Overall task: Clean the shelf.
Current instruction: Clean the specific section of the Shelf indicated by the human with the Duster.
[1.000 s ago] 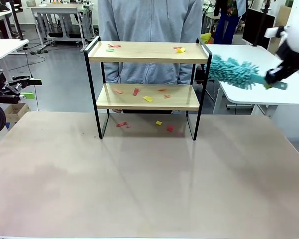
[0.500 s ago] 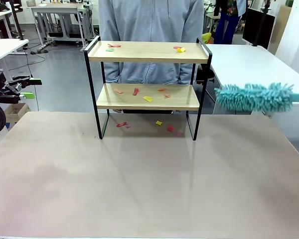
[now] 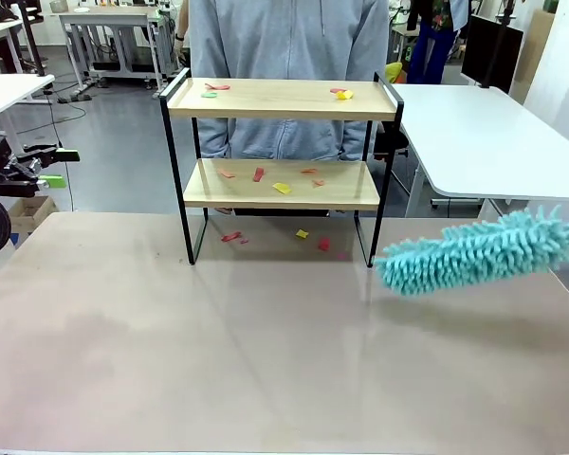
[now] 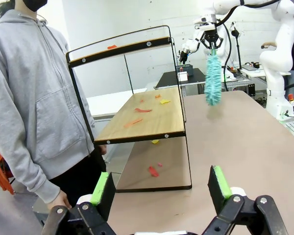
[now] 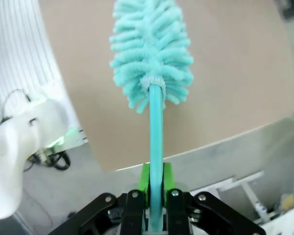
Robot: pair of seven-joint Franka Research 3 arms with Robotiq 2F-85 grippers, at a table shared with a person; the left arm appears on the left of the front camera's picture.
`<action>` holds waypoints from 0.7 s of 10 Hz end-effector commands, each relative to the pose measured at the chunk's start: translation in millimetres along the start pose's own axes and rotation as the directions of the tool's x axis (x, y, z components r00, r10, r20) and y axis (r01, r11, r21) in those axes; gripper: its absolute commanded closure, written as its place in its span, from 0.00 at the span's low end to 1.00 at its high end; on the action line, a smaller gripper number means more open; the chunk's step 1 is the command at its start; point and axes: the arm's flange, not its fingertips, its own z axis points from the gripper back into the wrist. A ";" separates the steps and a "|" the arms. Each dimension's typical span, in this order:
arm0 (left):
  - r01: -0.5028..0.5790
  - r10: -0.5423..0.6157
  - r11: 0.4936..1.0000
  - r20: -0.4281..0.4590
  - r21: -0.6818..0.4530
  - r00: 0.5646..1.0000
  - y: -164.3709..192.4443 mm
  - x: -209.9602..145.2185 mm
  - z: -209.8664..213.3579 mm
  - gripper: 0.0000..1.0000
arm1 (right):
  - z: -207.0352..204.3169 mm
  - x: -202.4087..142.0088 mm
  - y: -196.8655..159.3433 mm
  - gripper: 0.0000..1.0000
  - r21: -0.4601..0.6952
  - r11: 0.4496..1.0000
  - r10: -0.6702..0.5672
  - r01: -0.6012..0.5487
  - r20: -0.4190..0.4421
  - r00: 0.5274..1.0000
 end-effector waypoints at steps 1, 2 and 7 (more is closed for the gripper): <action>0.005 -0.005 1.000 -0.006 0.003 1.000 -1.8 1.9 -2.5 0.00 | -1.8 17.7 11.9 0.87 0.051 0.987 0.156 -0.155 0.000 0.988; 0.005 -0.005 1.000 -0.006 0.003 1.000 -1.8 1.9 -2.5 0.00 | -6.3 35.3 18.5 0.87 0.078 0.974 0.212 -0.211 0.006 0.977; 0.005 -0.005 1.000 -0.006 0.003 1.000 -1.8 1.9 -2.5 0.00 | -32.8 98.8 25.9 0.87 0.156 0.943 0.297 -0.294 0.010 0.955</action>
